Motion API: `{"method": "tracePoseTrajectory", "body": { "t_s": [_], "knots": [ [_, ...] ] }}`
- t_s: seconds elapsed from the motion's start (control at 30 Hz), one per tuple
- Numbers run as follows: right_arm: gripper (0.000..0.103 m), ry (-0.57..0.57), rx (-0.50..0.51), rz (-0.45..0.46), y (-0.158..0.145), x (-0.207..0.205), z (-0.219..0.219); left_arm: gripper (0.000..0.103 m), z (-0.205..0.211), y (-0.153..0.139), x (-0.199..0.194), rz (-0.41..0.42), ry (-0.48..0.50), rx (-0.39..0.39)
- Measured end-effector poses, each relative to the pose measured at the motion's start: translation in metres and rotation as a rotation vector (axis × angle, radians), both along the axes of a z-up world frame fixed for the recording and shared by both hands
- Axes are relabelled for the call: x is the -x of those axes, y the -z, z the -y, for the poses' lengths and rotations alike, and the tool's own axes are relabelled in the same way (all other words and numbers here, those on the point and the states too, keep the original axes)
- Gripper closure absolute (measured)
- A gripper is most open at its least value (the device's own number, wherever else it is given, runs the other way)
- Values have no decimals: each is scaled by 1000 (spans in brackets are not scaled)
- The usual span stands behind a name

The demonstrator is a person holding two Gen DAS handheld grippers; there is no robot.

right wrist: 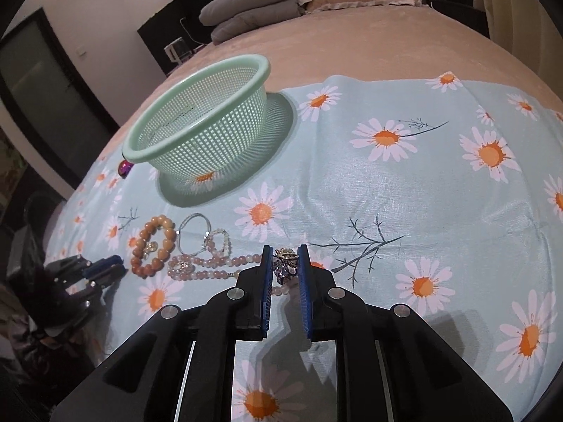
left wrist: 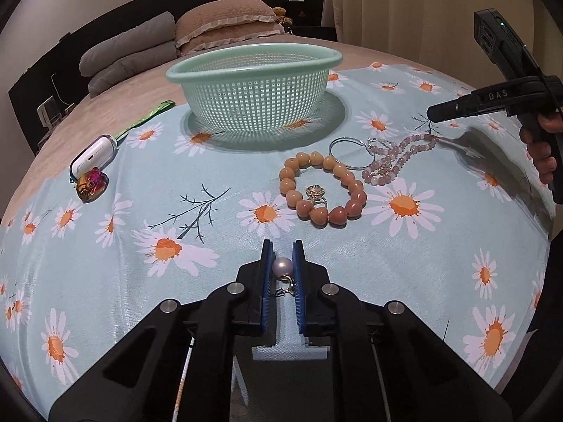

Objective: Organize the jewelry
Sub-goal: 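Lift and carry both held earrings over the mint-green basket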

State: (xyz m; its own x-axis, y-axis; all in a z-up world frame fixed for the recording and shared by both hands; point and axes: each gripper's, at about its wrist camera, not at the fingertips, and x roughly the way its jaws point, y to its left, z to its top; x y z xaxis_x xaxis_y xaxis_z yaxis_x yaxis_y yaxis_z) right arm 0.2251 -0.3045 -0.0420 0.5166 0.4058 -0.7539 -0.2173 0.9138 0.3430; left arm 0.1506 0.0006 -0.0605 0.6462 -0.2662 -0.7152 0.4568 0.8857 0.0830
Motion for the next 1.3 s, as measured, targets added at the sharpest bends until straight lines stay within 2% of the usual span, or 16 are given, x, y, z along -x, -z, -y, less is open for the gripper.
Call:
{"method": "tracePoseTrajectory", "body": {
  "t_s": [0.07,0.2,0.3,0.37,0.63,0.77,0.9,1.03,1.13,1.23,1.3],
  "knots": [
    [90,-7,-29,-6,-2,1,0,92,-2,-2,0,-12,-6,10],
    [90,-45,39,37,-5,6,-14,92,-4,-3,2,-24,-10,11],
    [90,-90,136,69,-4,9,-28,92,-6,-5,2,-31,-13,14],
    [90,-141,244,133,-3,19,-43,92,-10,-6,2,-33,-19,20],
    [90,-314,345,231,23,74,-81,92,-26,-7,2,-51,-33,35],
    [89,-251,323,259,27,87,-76,91,-29,-2,1,-62,-40,55],
    [88,-205,372,305,29,97,-83,91,-28,1,3,-46,-42,51],
    [86,-109,333,314,33,104,-79,90,-32,3,5,-33,-56,85],
    [81,-89,330,317,33,104,-77,90,-32,4,7,-13,-51,81],
    [81,-82,338,313,33,104,-78,90,-31,5,8,-5,-50,77],
    [89,-97,346,311,34,104,-82,90,-31,5,8,-6,-50,79]
  ]
}}
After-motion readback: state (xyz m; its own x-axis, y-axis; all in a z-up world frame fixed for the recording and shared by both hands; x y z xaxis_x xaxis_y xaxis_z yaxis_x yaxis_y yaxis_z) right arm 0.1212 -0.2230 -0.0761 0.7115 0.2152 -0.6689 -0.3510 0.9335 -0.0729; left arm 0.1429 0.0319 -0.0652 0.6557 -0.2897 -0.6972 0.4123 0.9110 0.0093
